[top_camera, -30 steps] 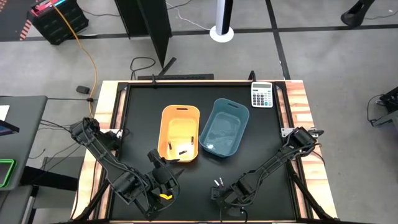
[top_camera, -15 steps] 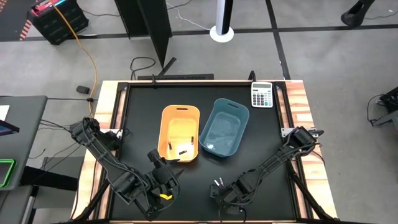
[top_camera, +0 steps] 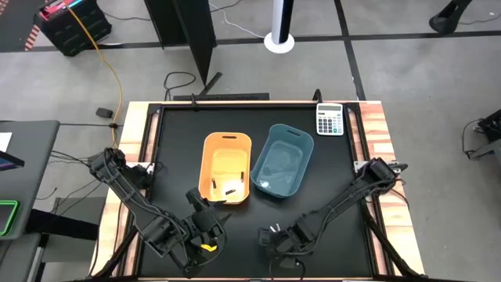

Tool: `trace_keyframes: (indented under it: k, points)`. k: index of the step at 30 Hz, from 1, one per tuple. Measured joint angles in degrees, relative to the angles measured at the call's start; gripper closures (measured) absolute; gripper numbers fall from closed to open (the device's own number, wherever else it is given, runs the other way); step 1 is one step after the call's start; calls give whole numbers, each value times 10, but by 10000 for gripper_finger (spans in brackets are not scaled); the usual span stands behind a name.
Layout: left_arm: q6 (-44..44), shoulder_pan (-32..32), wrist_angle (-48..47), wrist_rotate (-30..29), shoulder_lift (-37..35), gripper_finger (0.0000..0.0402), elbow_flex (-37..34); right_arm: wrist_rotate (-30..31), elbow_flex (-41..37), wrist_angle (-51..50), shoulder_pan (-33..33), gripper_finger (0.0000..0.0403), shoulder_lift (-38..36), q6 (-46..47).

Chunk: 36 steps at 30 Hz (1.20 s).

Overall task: Sort batteries
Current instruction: Put the bottom left silver battery in the blue bin

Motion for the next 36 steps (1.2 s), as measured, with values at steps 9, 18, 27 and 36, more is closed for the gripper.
trace_keyframes:
  k: [9, 18, 27, 36]
  points:
    - [0, 0, 0, 2, 0, 229, 0, 50, 44, -62, -27, 379, 0, -2]
    - [9, 0, 0, 2, 0, 229, 0, 98, 110, -120, -54, 384, -1, -15]
    - [26, -21, -2, -1, 0, 229, 0, 127, 118, -141, -97, 388, -65, -5]
    - [39, -39, -7, -6, 0, 229, 0, 148, 117, -237, -168, 388, -136, 71]
